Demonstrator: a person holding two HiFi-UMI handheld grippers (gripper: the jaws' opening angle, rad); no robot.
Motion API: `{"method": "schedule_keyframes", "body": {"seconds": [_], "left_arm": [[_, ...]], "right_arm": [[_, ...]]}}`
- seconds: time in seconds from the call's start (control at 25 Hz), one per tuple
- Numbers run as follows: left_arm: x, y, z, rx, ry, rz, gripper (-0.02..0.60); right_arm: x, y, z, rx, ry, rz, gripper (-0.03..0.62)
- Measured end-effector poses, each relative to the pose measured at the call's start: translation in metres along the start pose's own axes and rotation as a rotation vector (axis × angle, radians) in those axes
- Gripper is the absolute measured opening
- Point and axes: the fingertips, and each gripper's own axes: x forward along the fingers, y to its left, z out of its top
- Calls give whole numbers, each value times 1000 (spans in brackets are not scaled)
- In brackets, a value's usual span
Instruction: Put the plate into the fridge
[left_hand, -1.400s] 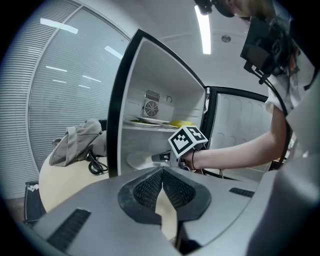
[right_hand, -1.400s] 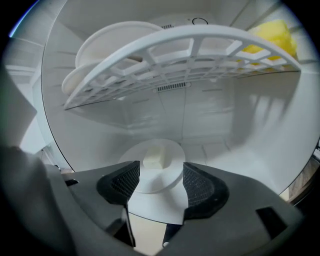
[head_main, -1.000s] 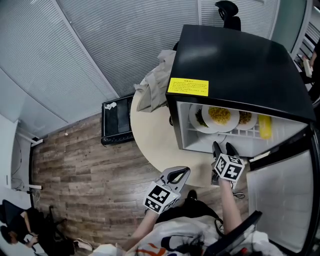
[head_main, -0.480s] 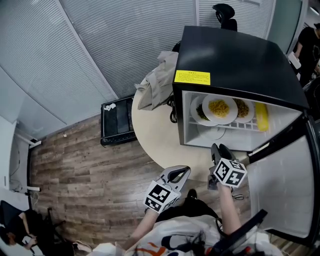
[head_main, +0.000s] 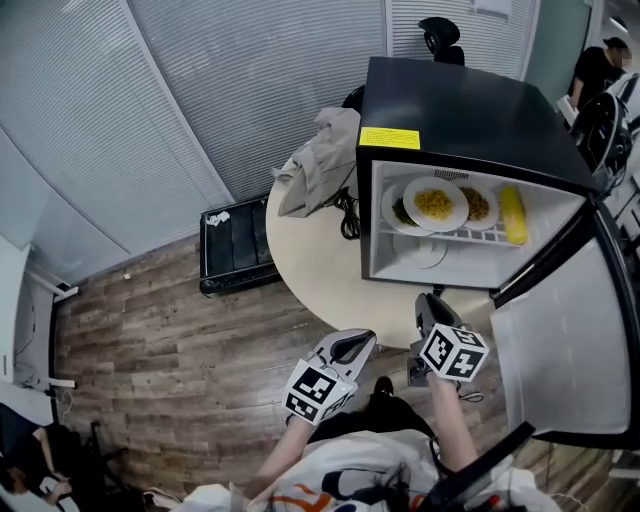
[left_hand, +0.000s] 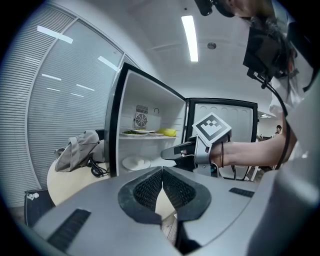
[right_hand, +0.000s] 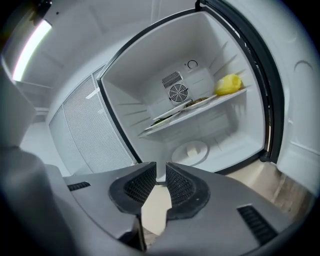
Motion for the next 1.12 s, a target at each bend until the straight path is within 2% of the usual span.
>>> {"method": "schedule_keyframes", "body": {"seconds": [0.52,1.12], "left_arm": [[-49,-42,-12,28,-23,-44,12],[-58,-84,-36,-14,-10,-125,12]], "right_arm": [[-73,47,-49,3,0,16,60],[-126,47,-96,-6,49,-44,52]]}}
